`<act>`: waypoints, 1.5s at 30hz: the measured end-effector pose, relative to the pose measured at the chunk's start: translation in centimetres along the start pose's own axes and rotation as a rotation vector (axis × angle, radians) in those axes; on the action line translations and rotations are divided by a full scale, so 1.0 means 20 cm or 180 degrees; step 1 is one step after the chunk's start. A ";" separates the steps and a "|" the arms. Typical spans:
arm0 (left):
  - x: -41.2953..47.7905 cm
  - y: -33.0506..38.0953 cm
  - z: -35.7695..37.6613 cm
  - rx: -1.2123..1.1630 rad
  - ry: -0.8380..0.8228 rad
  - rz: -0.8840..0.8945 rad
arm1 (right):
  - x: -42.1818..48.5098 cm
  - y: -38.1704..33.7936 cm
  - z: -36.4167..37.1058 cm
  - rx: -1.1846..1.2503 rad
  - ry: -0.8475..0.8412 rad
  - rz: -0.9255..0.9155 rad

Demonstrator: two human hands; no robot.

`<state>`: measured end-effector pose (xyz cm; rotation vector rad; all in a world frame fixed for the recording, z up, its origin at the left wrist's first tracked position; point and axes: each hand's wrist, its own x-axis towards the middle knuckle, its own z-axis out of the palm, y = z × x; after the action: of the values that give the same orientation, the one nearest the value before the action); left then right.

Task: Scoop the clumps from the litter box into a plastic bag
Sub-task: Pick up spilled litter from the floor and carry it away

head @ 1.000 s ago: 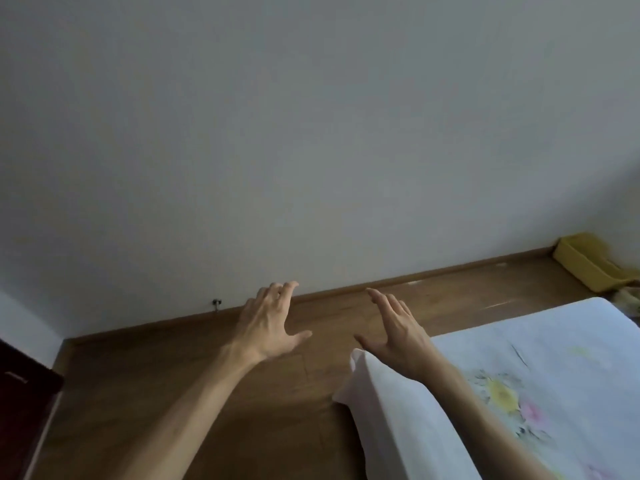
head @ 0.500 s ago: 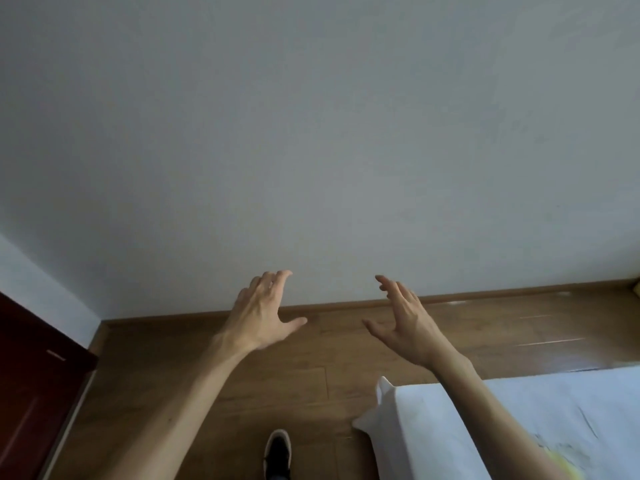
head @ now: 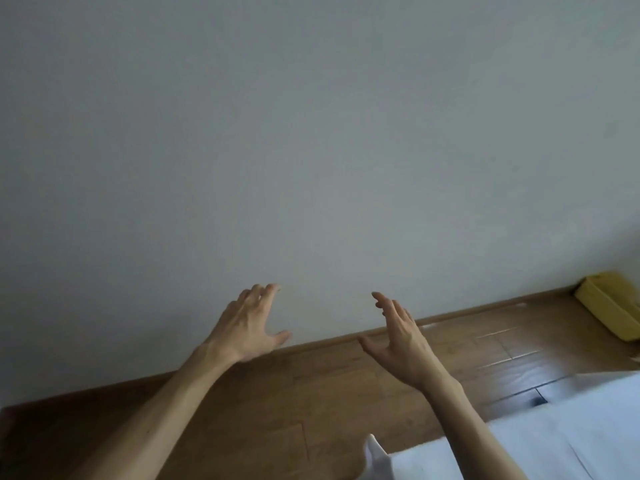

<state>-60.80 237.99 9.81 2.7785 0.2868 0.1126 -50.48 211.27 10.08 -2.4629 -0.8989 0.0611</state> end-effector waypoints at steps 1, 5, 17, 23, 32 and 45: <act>0.05 -0.03 -0.01 0.0014 -0.0022 0.0026 | 0.04 0.01 0.00 0.0026 0.0049 0.0059; 0.24 -0.09 -0.04 0.0022 -0.0074 0.0163 | 0.16 0.08 -0.02 0.0036 0.0132 0.0268; 0.98 0.15 0.09 0.0072 -0.0352 0.0644 | 0.54 0.45 -0.13 0.0057 0.0273 0.0748; 1.40 0.32 0.20 0.0110 -0.0570 0.0779 | 0.74 0.74 -0.22 0.0008 0.0221 0.0951; 1.86 0.67 0.37 0.0157 -0.0724 0.1213 | 0.82 1.14 -0.41 -0.0005 0.0401 0.1395; 2.37 1.31 0.73 0.0064 -0.1162 0.2478 | 0.67 1.55 -0.61 -0.0211 0.0826 0.2495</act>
<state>-8.11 219.06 7.18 2.6916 -0.8839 -0.2103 -19.18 193.81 7.48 -2.6514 0.2027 -0.0187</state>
